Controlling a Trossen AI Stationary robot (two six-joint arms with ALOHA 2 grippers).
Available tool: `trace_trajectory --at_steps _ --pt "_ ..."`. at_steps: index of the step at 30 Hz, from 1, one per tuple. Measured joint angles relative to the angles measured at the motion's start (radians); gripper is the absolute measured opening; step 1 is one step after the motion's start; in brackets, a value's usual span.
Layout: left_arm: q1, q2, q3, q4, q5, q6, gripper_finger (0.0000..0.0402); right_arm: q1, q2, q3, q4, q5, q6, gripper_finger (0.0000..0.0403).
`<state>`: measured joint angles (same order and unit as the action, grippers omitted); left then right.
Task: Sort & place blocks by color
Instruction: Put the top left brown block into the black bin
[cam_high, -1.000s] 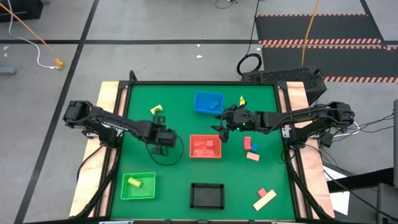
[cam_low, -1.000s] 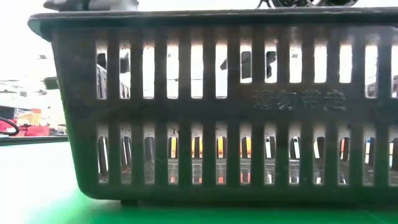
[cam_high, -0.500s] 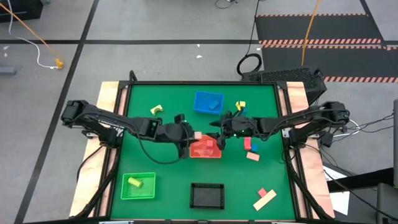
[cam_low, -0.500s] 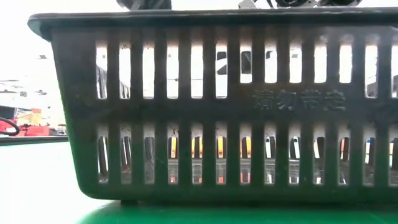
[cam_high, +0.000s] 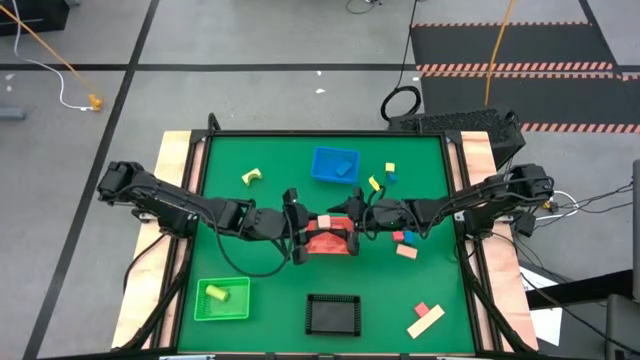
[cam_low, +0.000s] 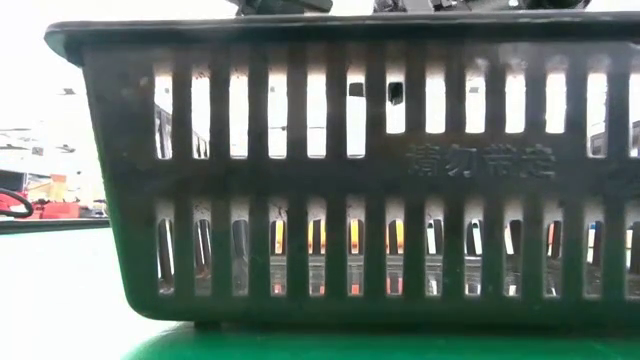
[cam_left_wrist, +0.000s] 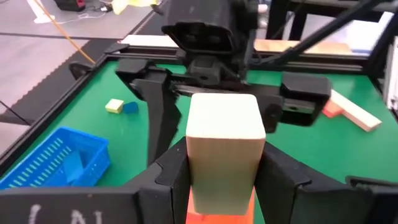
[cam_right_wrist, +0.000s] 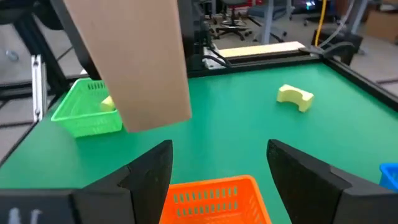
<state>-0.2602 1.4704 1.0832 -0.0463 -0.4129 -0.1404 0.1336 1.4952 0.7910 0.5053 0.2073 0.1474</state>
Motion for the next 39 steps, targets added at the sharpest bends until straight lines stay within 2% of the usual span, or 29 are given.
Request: trace_trajectory --at_steps 5,14,21,27,33,37,39 --pt "-0.011 0.000 0.000 0.011 -0.008 0.000 0.0136 0.019 0.000 0.000 0.027 0.000 -0.039 0.0254" --pt "-0.002 0.000 0.000 0.091 -0.044 0.068 0.0136 0.019 0.000 0.000 0.223 -0.001 -0.030 0.0254" --pt "-0.002 0.000 0.000 0.183 -0.052 0.131 0.0136 0.019 0.000 0.000 0.253 -0.001 -0.004 0.0251" --pt "-0.002 0.000 0.000 0.179 -0.052 0.127 0.0136 0.019 0.000 0.000 0.273 -0.007 0.005 0.0195" --pt "-0.003 0.002 0.000 0.182 -0.019 0.112 0.0136 0.017 0.000 0.000 0.295 -0.078 -0.010 0.0128" --pt "-0.003 0.001 0.000 0.181 0.012 0.109 0.0137 0.015 0.000 -0.001 0.296 -0.105 -0.004 0.0123" --pt "-0.002 0.001 -0.001 0.182 0.013 0.108 0.0151 0.014 0.000 -0.001 0.299 -0.107 0.015 0.0123"
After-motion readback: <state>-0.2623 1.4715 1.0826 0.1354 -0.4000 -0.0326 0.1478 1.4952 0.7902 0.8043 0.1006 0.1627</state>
